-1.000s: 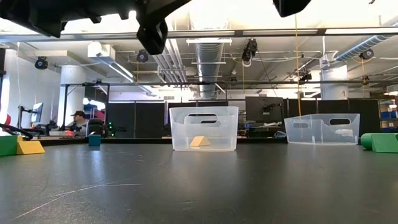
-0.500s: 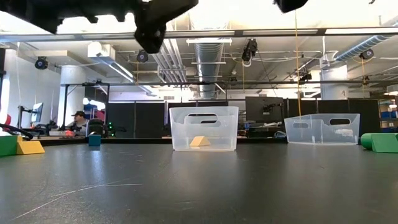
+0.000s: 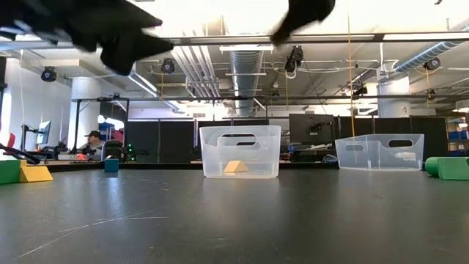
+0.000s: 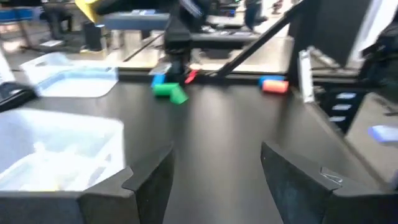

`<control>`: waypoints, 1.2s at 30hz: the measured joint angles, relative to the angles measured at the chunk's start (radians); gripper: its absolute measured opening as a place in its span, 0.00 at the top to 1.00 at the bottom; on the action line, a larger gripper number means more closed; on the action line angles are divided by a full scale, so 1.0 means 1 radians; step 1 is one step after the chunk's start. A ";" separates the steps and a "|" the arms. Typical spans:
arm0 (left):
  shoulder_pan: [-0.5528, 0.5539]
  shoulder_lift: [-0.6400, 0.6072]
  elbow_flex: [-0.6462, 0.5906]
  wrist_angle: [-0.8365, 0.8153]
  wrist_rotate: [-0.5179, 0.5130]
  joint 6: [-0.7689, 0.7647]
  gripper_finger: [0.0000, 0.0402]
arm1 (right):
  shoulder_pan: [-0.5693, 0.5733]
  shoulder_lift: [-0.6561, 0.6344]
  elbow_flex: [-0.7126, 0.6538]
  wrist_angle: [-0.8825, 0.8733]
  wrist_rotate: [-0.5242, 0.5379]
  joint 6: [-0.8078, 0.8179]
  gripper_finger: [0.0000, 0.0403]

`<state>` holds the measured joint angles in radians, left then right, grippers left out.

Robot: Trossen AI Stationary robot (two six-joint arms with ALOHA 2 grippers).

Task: Sort blocks by size
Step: Put the top yellow square block into the top transparent bin

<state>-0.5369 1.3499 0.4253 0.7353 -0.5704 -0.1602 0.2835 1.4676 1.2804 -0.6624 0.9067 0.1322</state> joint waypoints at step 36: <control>0.008 0.174 0.052 0.014 -0.321 0.203 0.44 | -1.216 0.092 -0.160 -0.307 -0.564 0.896 0.68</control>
<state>-0.5288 1.5238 0.4775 0.7493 -0.8918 0.0433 -0.9327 1.5600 1.1208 -0.9697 0.3428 1.0282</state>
